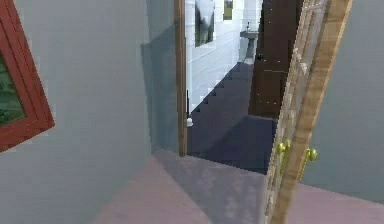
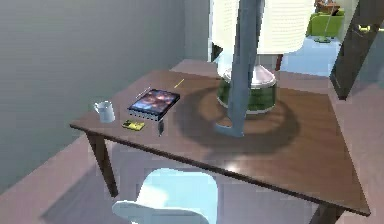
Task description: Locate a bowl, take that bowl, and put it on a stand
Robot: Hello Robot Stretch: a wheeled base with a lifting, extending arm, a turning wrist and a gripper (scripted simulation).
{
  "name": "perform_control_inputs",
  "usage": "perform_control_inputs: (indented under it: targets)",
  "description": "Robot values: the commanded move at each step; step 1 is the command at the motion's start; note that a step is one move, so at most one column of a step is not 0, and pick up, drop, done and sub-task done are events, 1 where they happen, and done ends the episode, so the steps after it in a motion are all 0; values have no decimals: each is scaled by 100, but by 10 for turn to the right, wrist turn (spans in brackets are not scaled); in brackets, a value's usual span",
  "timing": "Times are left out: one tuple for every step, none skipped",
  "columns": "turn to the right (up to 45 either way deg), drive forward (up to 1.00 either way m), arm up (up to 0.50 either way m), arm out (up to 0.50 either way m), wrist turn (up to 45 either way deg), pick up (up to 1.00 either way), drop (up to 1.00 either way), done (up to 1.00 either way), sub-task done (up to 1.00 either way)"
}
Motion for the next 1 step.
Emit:
perform_control_inputs:
  targets:
    - [30,0,0,0,0,0,0,0,0]
